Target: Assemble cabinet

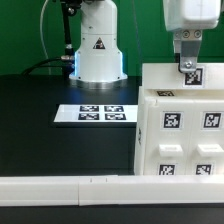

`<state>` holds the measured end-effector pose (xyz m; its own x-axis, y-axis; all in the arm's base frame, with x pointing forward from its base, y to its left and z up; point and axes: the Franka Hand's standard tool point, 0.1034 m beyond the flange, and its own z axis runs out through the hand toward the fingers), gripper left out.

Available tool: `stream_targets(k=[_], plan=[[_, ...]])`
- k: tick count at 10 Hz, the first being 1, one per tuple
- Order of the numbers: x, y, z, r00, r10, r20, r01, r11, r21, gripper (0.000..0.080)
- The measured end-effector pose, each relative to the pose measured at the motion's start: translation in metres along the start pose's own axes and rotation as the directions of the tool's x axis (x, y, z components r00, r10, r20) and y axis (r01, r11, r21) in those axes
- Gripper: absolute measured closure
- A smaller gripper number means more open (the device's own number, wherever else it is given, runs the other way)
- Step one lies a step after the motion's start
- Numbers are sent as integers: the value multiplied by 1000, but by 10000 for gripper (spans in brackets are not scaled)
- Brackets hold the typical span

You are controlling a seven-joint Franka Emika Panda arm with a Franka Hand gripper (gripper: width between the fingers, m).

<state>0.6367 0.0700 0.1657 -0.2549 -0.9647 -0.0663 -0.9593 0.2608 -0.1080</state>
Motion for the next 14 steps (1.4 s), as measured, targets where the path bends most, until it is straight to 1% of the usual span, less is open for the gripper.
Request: stream_targets(k=[1, 2, 3, 4, 6, 7, 8, 9, 10, 11, 12, 14], plan=[[0, 1, 1, 984, 170, 42, -171, 985, 2, 246], [-1, 1, 1, 957, 278, 89, -281, 960, 20, 246], [-3, 1, 0, 945, 307, 110, -312, 950, 32, 246], [-5, 1, -1, 948, 296, 117, -303, 952, 41, 246], [-4, 2, 0, 962, 248, 110, -254, 966, 42, 246], [-4, 3, -2, 976, 187, 108, -192, 981, 38, 75], [-4, 5, -9, 988, 109, 113, -111, 994, 10, 23], [-5, 6, -17, 992, -13, 123, 14, 1000, -8, 23], [-10, 6, -27, 972, -182, 147, 188, 982, -31, 4], [-13, 3, -33, 934, -318, 163, 326, 945, -24, 1], [-12, 2, -31, 923, -351, 156, 357, 934, -9, 1], [-11, 2, -30, 861, -485, 156, 489, 872, 13, 3]])
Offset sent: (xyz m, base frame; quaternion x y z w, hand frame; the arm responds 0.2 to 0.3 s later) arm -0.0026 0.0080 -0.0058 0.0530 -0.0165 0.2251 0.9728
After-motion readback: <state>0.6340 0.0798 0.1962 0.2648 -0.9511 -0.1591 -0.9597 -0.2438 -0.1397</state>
